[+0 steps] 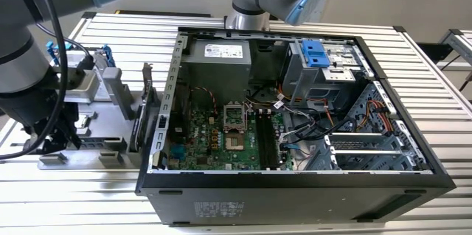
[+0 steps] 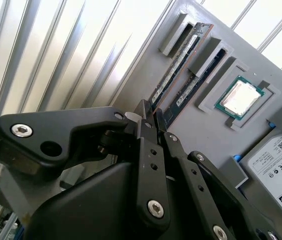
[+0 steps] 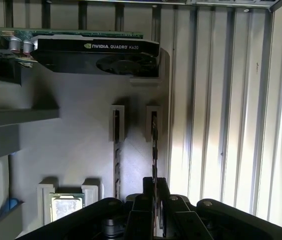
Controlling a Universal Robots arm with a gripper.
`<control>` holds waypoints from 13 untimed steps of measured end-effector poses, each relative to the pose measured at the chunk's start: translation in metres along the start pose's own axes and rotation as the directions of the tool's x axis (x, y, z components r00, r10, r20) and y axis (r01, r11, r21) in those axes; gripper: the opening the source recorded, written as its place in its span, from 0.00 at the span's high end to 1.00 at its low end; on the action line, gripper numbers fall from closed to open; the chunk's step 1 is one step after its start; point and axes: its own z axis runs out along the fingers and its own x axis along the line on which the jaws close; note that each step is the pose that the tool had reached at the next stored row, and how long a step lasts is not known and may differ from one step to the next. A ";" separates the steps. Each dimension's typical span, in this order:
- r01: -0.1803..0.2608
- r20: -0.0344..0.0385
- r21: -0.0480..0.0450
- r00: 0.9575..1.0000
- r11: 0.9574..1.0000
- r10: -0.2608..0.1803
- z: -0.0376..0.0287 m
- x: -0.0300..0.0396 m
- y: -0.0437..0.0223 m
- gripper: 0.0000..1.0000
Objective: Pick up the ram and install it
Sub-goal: 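Pick up the ram and move it above insertion slot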
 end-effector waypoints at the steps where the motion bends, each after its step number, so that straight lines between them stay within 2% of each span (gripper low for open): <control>1: 0.000 0.000 0.000 1.000 1.000 0.000 -0.0002 0.0000 -0.0001 1.00; 13: 0.000 0.000 0.000 1.000 1.000 0.000 -0.0025 0.0000 -0.0007 1.00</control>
